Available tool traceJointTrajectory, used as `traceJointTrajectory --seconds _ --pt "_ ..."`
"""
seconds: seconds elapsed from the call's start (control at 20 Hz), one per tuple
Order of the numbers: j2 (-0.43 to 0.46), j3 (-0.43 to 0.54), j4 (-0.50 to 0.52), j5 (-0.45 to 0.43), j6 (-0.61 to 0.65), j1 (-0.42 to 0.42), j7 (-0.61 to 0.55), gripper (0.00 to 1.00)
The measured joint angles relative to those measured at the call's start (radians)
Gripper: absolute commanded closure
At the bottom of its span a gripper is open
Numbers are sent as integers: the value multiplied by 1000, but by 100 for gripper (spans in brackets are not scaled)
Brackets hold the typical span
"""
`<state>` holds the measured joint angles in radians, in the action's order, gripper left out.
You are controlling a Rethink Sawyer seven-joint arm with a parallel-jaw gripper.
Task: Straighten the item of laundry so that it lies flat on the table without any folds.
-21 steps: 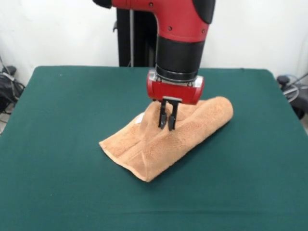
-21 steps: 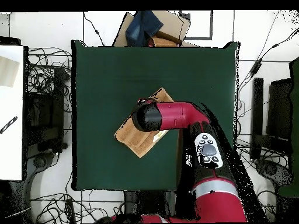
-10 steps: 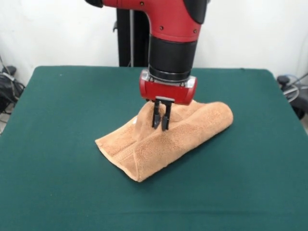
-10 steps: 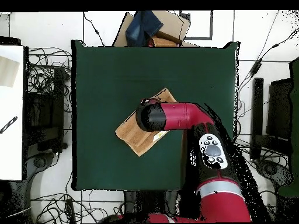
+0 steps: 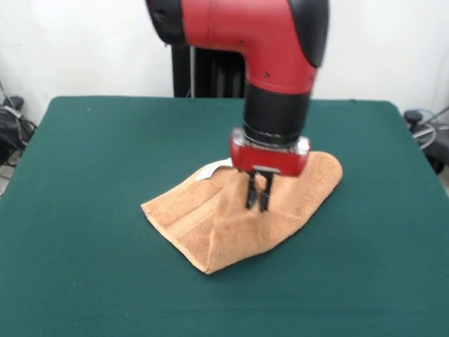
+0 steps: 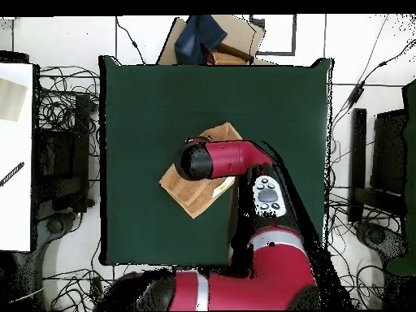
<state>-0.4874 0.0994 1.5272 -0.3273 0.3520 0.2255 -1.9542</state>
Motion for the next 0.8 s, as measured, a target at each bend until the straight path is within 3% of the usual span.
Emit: traceJointTrajectory --seconds 0.4,0.8 --pt "144 -74 -133 128 -45 -150 0 100" --pt "137 -86 -187 233 80 -168 0 100"
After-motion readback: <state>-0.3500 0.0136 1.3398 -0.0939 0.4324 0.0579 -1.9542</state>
